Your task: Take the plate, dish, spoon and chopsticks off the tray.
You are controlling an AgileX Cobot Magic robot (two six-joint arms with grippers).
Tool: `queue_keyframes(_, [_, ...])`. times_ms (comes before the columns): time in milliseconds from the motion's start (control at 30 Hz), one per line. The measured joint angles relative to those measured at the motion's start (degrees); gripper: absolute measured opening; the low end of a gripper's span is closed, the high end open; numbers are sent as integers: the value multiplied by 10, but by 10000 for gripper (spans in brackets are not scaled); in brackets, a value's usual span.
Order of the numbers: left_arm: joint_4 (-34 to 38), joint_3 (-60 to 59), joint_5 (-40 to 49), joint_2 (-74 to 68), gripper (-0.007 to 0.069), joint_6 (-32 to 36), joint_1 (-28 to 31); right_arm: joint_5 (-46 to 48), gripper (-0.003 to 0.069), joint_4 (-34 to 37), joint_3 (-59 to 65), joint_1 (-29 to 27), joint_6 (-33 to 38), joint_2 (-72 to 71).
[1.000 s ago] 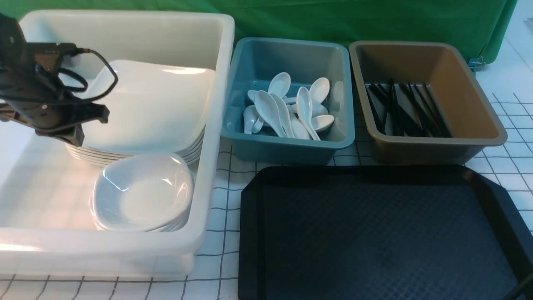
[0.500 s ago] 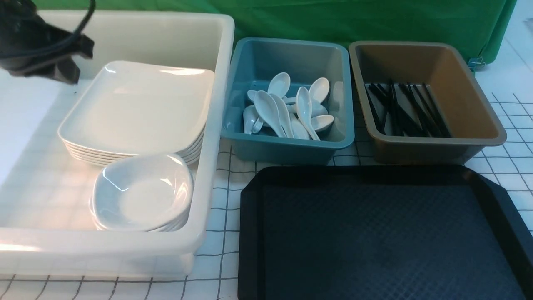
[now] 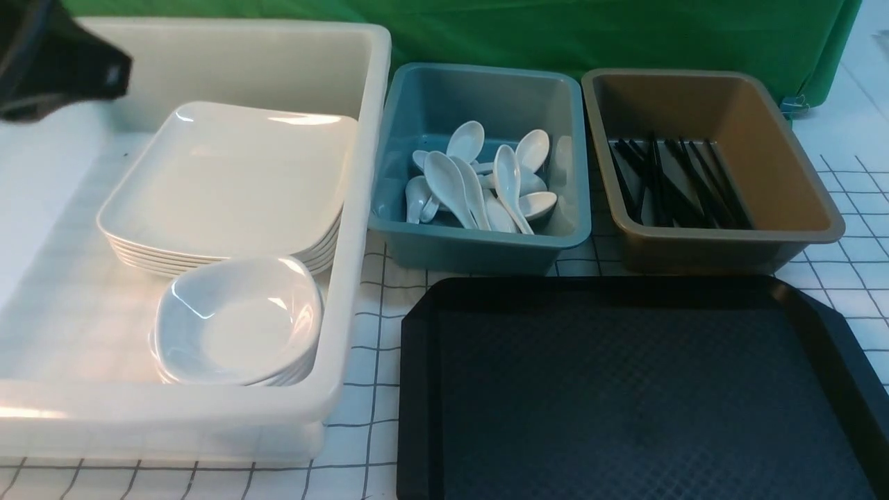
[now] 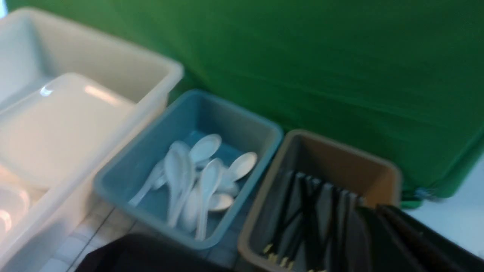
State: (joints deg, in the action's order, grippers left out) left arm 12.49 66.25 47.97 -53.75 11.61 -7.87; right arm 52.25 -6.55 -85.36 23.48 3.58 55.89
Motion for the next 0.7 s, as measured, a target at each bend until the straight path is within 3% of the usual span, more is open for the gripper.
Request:
queue_keyframes(133, [0,-77,-38,86,4,1,-1,-132,4,-50,179,0,-63,-134])
queue_keyframes(200, [0,-162,-83,165,4,0,-1,-246,4,-74,323,0,-113,-271])
queue_keyframes(333, [0,-258,-136,270,4,-32,-1,-379,4,-81,493,0,-161,-419])
queue_keyframes(500, [15,-353,-197,354,4,-52,-1,-480,4,-82,611,0,-181,-547])
queue_keyframes(700, [39,-376,-236,374,4,-55,-1,-515,40,-82,627,0,-184,-560])
